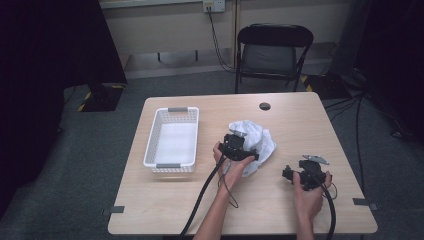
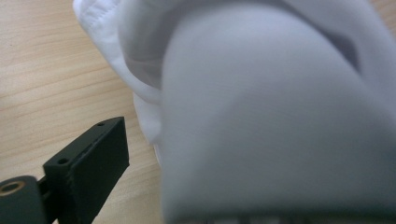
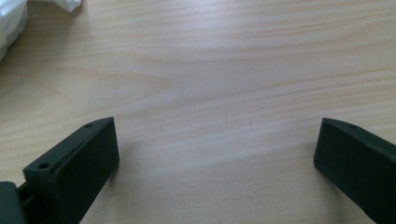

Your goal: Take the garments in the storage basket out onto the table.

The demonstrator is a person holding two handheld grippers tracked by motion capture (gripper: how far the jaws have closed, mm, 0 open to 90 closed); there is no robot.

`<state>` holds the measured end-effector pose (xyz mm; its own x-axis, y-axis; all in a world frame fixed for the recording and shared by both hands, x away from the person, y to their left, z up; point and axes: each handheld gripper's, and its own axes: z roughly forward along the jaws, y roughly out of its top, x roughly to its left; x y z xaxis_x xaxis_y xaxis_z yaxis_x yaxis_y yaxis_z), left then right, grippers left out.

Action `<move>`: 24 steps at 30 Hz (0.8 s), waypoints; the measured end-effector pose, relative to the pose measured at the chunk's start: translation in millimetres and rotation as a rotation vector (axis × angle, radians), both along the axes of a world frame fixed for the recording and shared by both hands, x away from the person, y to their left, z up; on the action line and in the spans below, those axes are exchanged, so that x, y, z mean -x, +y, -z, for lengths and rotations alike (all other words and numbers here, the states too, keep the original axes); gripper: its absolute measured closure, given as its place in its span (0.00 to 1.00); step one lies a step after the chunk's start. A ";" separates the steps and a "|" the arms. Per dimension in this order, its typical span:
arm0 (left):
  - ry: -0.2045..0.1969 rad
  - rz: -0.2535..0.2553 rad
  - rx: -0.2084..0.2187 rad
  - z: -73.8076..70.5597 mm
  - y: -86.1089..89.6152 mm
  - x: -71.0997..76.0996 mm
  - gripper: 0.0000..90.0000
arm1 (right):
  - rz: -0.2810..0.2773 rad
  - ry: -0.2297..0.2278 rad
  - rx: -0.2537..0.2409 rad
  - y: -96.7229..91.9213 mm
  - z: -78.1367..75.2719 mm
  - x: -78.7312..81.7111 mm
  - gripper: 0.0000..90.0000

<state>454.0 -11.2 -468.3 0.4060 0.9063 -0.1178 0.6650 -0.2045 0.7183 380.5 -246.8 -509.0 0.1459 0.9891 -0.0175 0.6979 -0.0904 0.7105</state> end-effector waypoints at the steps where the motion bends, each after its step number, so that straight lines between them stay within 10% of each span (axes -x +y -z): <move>1: 0.003 0.001 0.003 -0.2 0.7 -0.4 0.02 | 0.000 0.000 0.000 0.0 0.0 0.0 0.00; 24: -0.014 0.012 0.041 -6.4 3.2 2.4 0.00 | 0.000 0.000 0.000 0.0 0.0 0.0 0.00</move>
<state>451.6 -8.0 -461.8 0.4190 0.8957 -0.1489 0.6526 -0.1831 0.7352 380.5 -246.8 -509.0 0.1460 0.9891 -0.0174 0.6980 -0.0905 0.7104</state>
